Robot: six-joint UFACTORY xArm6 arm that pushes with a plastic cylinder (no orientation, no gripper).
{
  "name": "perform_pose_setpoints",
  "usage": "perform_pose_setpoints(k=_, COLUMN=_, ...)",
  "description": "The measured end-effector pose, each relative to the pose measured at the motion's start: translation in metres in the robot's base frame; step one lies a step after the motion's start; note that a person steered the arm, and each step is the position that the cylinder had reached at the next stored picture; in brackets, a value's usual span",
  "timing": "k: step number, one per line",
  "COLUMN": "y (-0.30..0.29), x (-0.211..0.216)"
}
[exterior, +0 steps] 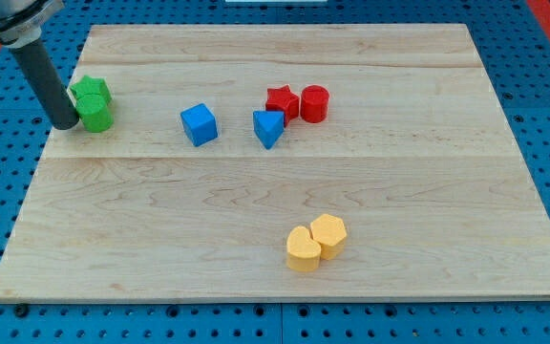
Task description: Place the blue cube at the left bottom of the board
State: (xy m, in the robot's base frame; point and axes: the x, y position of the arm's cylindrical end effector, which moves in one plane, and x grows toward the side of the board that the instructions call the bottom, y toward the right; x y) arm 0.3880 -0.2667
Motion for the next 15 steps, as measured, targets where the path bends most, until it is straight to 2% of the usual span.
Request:
perform_pose_setpoints(k=2, y=0.0, x=-0.017)
perform_pose_setpoints(k=3, y=0.0, x=-0.007)
perform_pose_setpoints(k=4, y=0.023, x=0.04)
perform_pose_setpoints(k=5, y=0.063, x=0.042)
perform_pose_setpoints(k=7, y=0.106, x=-0.005)
perform_pose_setpoints(k=9, y=0.203, x=-0.03)
perform_pose_setpoints(k=10, y=0.21, x=0.006)
perform_pose_setpoints(k=11, y=0.161, x=0.004)
perform_pose_setpoints(k=12, y=0.158, x=-0.024)
perform_pose_setpoints(k=13, y=0.139, x=-0.021)
perform_pose_setpoints(k=14, y=0.093, x=0.026)
perform_pose_setpoints(k=15, y=0.091, x=0.065)
